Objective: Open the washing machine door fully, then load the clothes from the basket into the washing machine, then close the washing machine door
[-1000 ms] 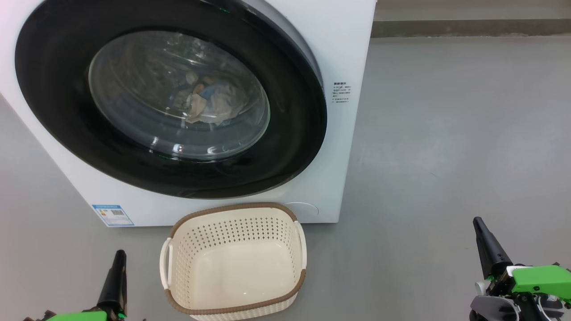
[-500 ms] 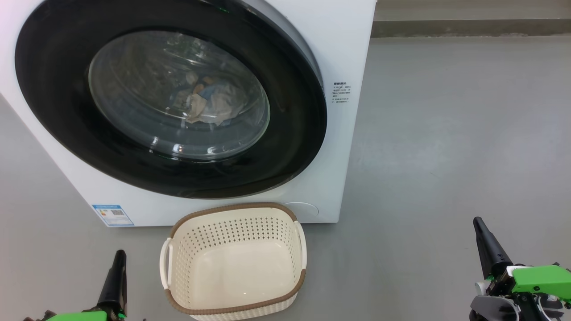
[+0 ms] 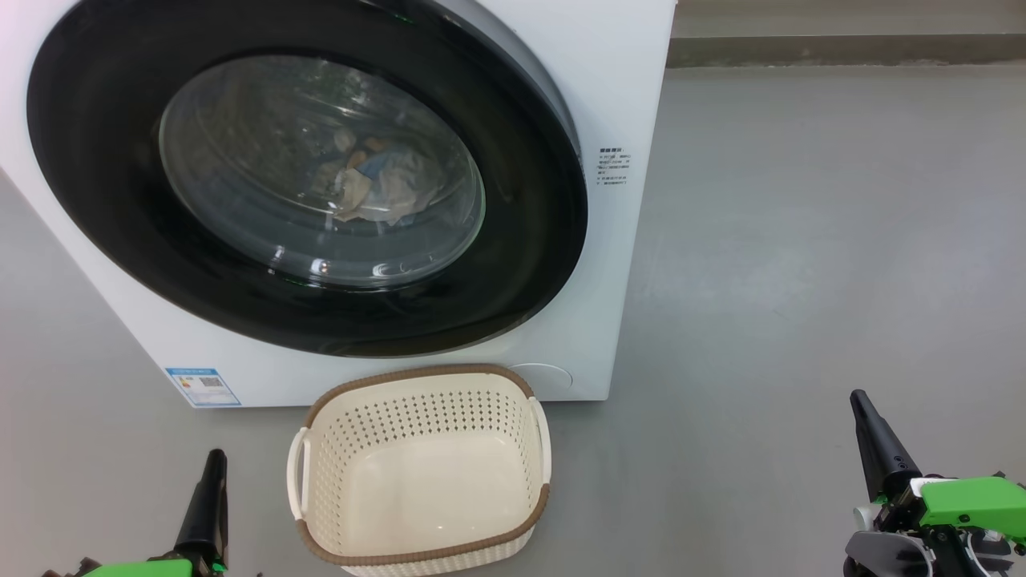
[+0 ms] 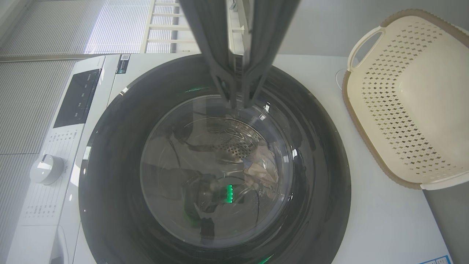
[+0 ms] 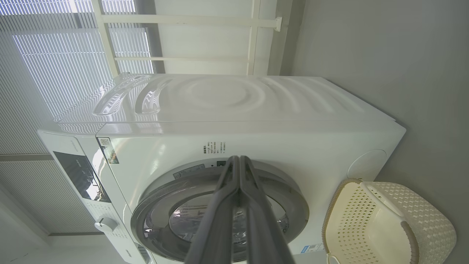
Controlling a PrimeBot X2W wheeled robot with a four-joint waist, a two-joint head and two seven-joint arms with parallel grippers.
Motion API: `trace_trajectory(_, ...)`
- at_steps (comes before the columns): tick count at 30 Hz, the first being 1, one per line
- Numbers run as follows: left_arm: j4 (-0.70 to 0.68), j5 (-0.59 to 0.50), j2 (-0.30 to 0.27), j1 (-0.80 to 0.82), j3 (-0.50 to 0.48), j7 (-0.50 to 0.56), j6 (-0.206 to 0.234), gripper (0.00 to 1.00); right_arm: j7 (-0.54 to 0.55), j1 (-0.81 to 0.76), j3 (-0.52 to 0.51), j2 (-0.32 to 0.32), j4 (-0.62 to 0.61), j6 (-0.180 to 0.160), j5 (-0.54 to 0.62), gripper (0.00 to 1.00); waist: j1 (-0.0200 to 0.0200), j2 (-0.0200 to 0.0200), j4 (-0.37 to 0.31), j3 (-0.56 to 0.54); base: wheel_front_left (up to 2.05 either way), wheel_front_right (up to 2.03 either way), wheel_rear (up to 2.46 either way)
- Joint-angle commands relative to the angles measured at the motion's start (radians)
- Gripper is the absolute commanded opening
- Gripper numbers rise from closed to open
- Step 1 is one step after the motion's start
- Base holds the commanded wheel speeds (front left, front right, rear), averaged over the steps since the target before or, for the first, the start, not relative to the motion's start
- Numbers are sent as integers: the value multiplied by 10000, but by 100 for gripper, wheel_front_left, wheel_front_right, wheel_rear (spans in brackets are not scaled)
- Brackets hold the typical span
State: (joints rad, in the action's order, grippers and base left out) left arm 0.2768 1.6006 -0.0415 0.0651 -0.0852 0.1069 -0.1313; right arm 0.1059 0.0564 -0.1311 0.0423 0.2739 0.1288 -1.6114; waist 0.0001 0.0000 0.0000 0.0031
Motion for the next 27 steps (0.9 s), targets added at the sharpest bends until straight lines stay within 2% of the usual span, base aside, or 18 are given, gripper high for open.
trace_trajectory(1, -319, 79, -87, 428, -286, 64, 6, 0, 55, 513, 194, 102, -293, 19, 10, 0, -1, 0, 0, 0, 0, 0, 0)
trace_trajectory(27, -319, 80, -87, 428, -286, 63, 6, 0, 64, 514, 183, 94, -292, 19, 20, 0, -1, 0, 0, 0, 0, 0, 0)
